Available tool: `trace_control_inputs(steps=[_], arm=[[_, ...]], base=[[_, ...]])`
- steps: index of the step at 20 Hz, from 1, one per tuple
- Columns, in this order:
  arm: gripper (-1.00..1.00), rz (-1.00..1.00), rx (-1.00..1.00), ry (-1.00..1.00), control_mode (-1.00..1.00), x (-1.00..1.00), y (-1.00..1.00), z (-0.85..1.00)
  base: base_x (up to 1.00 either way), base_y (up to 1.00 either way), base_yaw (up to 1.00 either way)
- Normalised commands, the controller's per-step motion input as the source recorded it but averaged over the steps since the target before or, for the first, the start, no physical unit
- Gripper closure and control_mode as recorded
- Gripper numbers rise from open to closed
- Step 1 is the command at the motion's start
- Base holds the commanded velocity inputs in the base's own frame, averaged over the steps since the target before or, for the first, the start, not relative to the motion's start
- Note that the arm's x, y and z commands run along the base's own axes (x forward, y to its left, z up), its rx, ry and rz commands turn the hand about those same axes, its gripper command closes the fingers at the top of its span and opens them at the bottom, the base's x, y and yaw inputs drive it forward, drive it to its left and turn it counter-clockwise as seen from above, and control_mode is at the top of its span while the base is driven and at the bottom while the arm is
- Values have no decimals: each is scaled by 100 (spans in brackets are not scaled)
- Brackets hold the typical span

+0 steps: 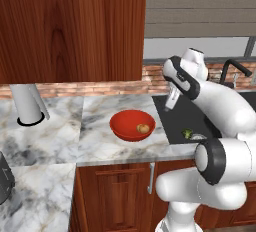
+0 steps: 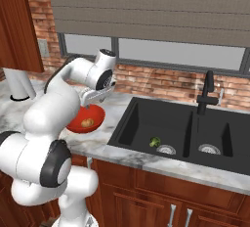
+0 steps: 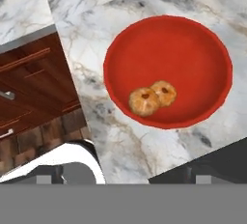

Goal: Pick the tangerines from the cabinet and place them in one bowl. Pick the broccoli from the sink and place it in the other bowl.

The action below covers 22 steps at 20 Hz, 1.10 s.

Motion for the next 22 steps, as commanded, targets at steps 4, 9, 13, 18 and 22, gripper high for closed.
trace_control_inputs(steps=[4, 9, 13, 18, 22], arm=[[-100, -36, 1, 0, -100, -33, -1, 6], [-100, -34, 4, 6, -100, -23, -15, 23], [-100, -29, 5, 3, -100, -3, 1, 24], [-100, -32, 6, 7, -100, -11, 0, 19], [-100, -32, 3, 15, -100, -25, 0, 12]], base=[[0, 0, 0], [0, 0, 0], [0, 0, 0], [0, 0, 0], [0, 0, 0]])
